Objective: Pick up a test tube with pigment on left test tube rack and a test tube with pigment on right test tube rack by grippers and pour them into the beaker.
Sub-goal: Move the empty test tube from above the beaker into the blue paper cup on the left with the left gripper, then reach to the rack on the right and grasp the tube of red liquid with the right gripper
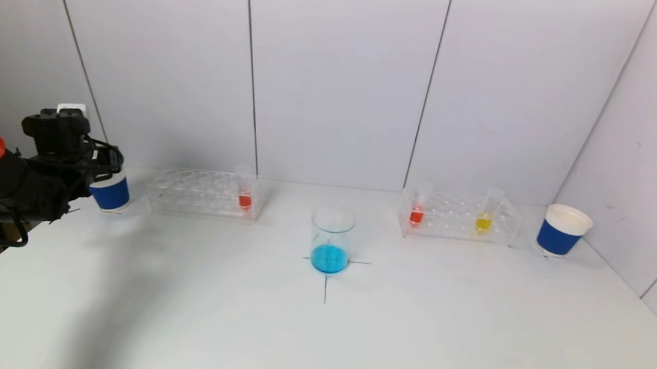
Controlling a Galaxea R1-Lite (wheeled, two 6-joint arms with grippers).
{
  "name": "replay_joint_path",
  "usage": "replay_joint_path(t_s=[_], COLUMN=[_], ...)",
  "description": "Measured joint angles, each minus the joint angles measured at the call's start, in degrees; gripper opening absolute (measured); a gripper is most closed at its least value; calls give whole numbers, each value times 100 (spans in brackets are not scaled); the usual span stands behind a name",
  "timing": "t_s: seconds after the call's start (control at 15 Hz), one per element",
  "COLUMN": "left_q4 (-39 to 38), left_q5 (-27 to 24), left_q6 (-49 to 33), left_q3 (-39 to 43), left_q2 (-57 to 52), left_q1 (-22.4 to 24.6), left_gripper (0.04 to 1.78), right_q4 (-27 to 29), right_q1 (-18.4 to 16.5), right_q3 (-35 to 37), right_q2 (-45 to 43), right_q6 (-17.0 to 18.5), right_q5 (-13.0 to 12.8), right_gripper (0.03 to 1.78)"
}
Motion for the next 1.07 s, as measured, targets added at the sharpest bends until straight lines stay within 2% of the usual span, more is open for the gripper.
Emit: replay_joint_path(t_s=[0.2, 0.4, 0.8, 1.07], left_q4=[0, 28, 302, 499], left_q5=[4, -2, -52, -210], left_q6=[1, 1, 20, 37], left_q3=[0, 5, 278, 1242], left_q2=[-38, -138, -1086, -2604], left_q1=[2, 2, 2, 0], left_gripper=[153, 174, 176, 176], right_q4=[0, 2, 0, 0], right_q1=[0, 0, 0, 0], right_q3=[0, 0, 0, 0], right_q2=[0, 0, 0, 0], right_q6=[0, 0, 0, 0], right_q5=[2, 2, 2, 2], right_gripper=[177, 177, 177, 177])
